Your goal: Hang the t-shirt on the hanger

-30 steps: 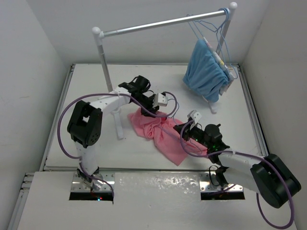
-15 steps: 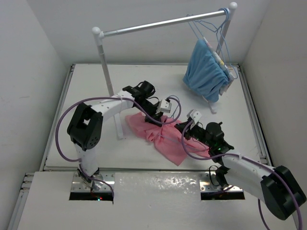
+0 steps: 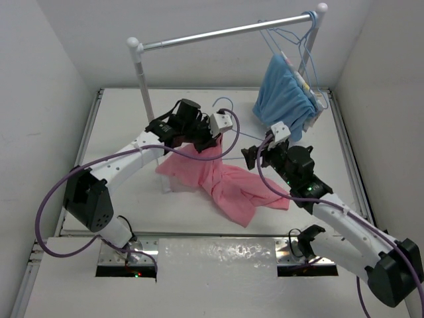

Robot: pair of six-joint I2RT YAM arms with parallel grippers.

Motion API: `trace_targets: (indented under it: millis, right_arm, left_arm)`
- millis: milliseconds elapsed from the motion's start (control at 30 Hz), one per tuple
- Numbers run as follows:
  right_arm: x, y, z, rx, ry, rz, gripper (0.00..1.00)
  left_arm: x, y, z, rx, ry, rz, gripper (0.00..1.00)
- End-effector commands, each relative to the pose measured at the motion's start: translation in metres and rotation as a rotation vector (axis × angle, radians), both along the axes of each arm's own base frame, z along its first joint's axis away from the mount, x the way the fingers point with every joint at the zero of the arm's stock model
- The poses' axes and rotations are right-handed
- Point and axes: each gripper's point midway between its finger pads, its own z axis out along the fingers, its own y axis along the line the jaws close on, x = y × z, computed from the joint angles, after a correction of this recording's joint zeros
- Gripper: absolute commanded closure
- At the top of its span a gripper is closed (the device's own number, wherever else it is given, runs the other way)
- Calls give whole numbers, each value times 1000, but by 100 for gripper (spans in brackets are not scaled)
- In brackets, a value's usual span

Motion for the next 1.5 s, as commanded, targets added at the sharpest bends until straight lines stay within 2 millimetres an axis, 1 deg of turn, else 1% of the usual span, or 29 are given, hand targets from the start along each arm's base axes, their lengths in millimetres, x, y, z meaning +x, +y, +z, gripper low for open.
trace_targets:
  millis: [0,67,100,167,200,233,267,300,333,367,400,467,500,567,600,633,700,733,767,800,867,1033,1067,1133,1167,1233,1333,1400,1467]
  right_arm:
    - [2,-22,25,75,27,-158,1]
    - [-8,-30,34,171,17,-190,3]
    - [-12,-29,42,250,0,-185,19]
    - [-29,-28,36,335,-20,-153,53]
    - [-32,-29,42,383,-52,-151,66]
    - [-35,-32,39,417,-50,-167,82]
    - [-40,-39,33,436,-60,-184,84]
    - [-42,-43,33,452,-72,-198,82]
    - [-42,-45,31,464,-75,-210,70]
    - [-44,-44,26,465,-69,-200,62]
    - [-45,-40,29,496,-70,-180,56]
    - [-49,-23,21,516,-27,-102,46]
    - [-45,-11,15,549,16,-72,45]
    - [-46,10,5,560,75,15,48]
    - [-43,18,9,595,80,39,54]
    - [-36,26,-15,557,151,30,63]
    - [-29,47,-10,558,186,96,78]
    - [-23,58,-27,531,247,105,78]
    - [-22,72,-17,545,249,168,76]
    - [-18,79,-11,575,241,190,70]
    - [-13,89,-21,577,271,198,68]
    - [-18,100,-25,629,264,212,60]
    - [-18,103,-34,614,286,208,59]
    - [-17,111,-39,600,297,216,56]
    - [-15,112,-49,593,314,206,55]
    - [-15,114,-54,622,339,201,51]
    - [-14,108,-67,632,354,156,51]
    - [-12,104,-73,610,357,128,57]
    - [-10,106,-71,623,354,133,62]
  left_arm:
    - [24,6,43,-73,-101,142,100]
    - [26,5,45,-83,-85,163,100]
    - [26,4,44,-84,-77,169,100]
    - [26,2,48,-96,-68,168,100]
    - [26,0,49,-101,-61,167,100]
    - [26,-1,50,-105,-55,162,100]
    - [27,-3,53,-112,-47,170,100]
    - [28,-3,52,-109,-40,177,100]
    - [30,-3,51,-108,-36,186,100]
    - [31,-3,52,-107,-37,190,100]
    - [31,-4,51,-105,-33,190,100]
    - [32,-5,54,-107,-30,186,100]
    - [32,-6,52,-103,-22,181,100]
    - [30,-8,52,-102,-14,167,100]
    - [29,-9,52,-100,-14,163,100]
    - [29,-8,52,-100,-14,163,100]
    - [24,-9,55,-110,-14,149,100]
    - [22,-9,56,-113,-16,141,100]
    - [20,-9,56,-116,-18,138,100]
    - [17,-8,60,-124,-24,136,100]
    - [16,-6,61,-126,-28,143,100]
    - [13,-10,53,-128,12,128,100]
    - [13,-12,49,-126,25,121,100]
    - [13,-14,49,-130,28,119,100]
    - [13,-14,51,-133,23,118,100]
    - [13,-14,57,-141,15,115,100]
    - [11,-20,63,-147,39,82,100]
    - [10,-21,59,-148,56,78,100]
    - [9,-20,60,-149,50,79,100]
